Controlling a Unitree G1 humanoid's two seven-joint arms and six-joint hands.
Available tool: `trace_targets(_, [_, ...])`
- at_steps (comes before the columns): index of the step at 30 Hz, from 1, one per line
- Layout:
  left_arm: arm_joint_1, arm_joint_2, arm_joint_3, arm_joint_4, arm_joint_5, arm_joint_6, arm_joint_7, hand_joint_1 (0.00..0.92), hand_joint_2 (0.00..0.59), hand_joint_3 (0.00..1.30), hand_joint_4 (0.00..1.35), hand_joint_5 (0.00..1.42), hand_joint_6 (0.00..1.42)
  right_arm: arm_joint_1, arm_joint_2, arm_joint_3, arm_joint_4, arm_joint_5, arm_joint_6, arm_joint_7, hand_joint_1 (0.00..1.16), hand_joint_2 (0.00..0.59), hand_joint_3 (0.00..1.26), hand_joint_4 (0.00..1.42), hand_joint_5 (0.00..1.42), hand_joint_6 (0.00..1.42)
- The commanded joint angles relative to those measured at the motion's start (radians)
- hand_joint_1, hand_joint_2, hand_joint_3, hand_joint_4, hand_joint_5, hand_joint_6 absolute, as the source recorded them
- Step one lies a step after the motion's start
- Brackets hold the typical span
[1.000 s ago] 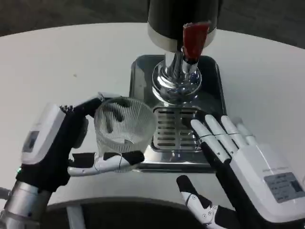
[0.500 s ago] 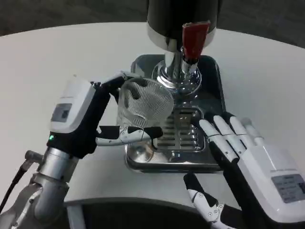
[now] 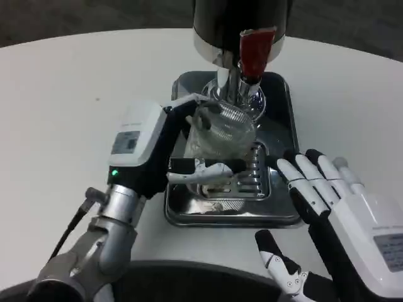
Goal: Grasp the cup under the faucet to collect the drink, then remove the cup.
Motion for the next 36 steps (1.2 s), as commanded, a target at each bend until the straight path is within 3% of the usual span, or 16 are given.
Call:
trace_targets(1, [-0.047, -0.032, -0.036, 0.051, -0.005, 0.033, 0.05, 0.608, 0.078, 0.97, 1.11, 1.25, 1.39, 0.009, 0.014, -0.002, -0.015, 0.0, 0.004, 0.009, 0.35, 0.464, 0.11, 0.05, 0.01, 0.01])
trace_targets(6, [-0.047, -0.04, -0.073, 0.088, 0.0, 0.056, 0.071, 0.607, 0.083, 0.94, 1.08, 1.23, 1.36, 0.011, 0.023, -0.002, -0.015, -0.001, 0.004, 0.012, 0.35, 0.464, 0.11, 0.05, 0.02, 0.02])
trace_targets(12, [-0.053, -0.03, -0.112, 0.116, -0.003, 0.081, 0.062, 0.575, 0.061, 0.8, 0.87, 1.09, 1.2, 0.01, 0.033, -0.005, -0.011, -0.003, 0.005, 0.013, 0.35, 0.464, 0.11, 0.05, 0.03, 0.02])
trace_targets(17, [-0.06, -0.02, -0.14, 0.114, 0.005, 0.101, 0.058, 0.394, 0.076, 0.27, 0.35, 0.64, 0.7, 0.005, 0.039, -0.005, -0.004, 0.002, 0.009, 0.02, 0.35, 0.464, 0.11, 0.05, 0.03, 0.02])
trace_targets(20, [-0.061, -0.02, -0.144, 0.117, -0.009, 0.106, 0.043, 0.347, 0.072, 0.12, 0.19, 0.52, 0.52, 0.001, 0.044, -0.008, -0.001, 0.005, 0.013, 0.019, 0.34, 0.472, 0.12, 0.05, 0.05, 0.03])
trace_targets(26, [-0.056, -0.015, -0.147, 0.11, -0.019, 0.095, 0.048, 0.31, 0.072, 0.04, 0.11, 0.43, 0.35, -0.009, 0.042, -0.008, 0.007, 0.012, 0.02, 0.022, 0.34, 0.469, 0.12, 0.05, 0.05, 0.03])
trace_targets(36, [0.0, 0.014, -0.105, 0.048, -0.06, 0.048, 0.086, 0.124, 0.029, 0.04, 0.09, 0.41, 0.3, -0.025, 0.042, -0.005, 0.019, 0.018, 0.027, 0.023, 0.33, 0.463, 0.12, 0.06, 0.06, 0.03])
